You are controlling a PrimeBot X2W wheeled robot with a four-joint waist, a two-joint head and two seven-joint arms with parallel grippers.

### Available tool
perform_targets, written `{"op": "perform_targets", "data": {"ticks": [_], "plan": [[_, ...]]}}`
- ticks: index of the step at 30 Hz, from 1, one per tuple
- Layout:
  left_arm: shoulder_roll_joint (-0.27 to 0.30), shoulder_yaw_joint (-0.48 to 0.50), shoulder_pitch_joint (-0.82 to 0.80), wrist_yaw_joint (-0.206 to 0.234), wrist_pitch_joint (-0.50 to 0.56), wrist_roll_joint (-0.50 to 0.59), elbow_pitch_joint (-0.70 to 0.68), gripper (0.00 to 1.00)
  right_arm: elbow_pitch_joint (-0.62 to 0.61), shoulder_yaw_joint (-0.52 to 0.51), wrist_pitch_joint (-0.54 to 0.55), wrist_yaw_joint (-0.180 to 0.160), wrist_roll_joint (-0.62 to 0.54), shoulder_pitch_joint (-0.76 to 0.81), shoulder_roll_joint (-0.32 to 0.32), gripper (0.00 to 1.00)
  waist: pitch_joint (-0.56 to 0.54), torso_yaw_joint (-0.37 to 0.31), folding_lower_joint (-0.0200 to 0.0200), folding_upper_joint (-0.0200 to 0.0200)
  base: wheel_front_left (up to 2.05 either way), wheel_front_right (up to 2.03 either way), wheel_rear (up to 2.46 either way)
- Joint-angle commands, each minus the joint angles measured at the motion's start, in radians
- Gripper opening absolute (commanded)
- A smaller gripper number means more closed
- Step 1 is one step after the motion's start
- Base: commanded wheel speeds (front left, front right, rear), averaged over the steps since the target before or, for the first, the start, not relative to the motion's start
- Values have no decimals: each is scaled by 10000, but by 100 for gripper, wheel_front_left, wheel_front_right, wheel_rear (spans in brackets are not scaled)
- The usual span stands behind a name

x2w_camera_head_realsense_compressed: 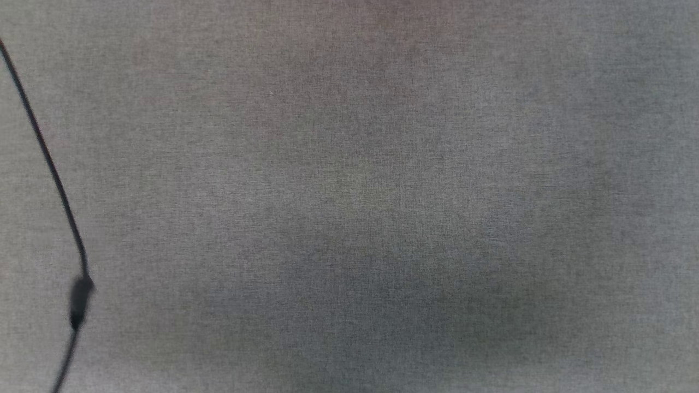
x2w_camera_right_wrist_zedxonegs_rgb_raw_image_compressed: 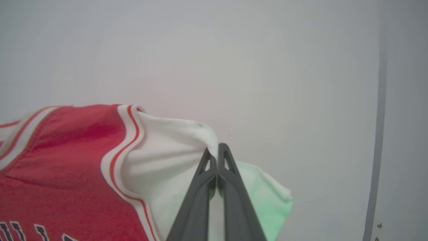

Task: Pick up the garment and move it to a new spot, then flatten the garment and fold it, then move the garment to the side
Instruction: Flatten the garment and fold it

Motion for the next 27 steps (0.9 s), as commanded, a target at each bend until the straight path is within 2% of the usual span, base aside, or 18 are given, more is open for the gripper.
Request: {"op": "perform_targets", "data": {"ticks": [1,3,6,11,16,27], "plan": [[123,509,-37,50,-64,314,-118,0,267,-82,-167,-12,-127,-193,52,0,-32,8,0,0,0,0,0],[-131,1406,399,-47,-63,714,-384,0,646,-24,-261,-17,-329,-318,171,0,-173,71,0,0,0,0,0],[-441,2119,1307,-229,-62,1215,-540,0,912,248,-217,-17,-461,177,326,0,-492,189,0,0,0,0,0],[-781,1665,3520,-390,156,1216,-586,0,527,872,231,-15,-210,1858,269,0,-1047,293,0,0,0,0,0],[-403,1297,5499,-400,393,576,-1633,0,-357,1339,690,-14,320,3501,-81,0,-1418,341,0,0,0,0,0],[545,241,10256,-406,417,-1031,-4981,0,-3523,2060,1824,-8,2240,8009,-1597,0,-2422,492,0,0,0,0,0]]}}
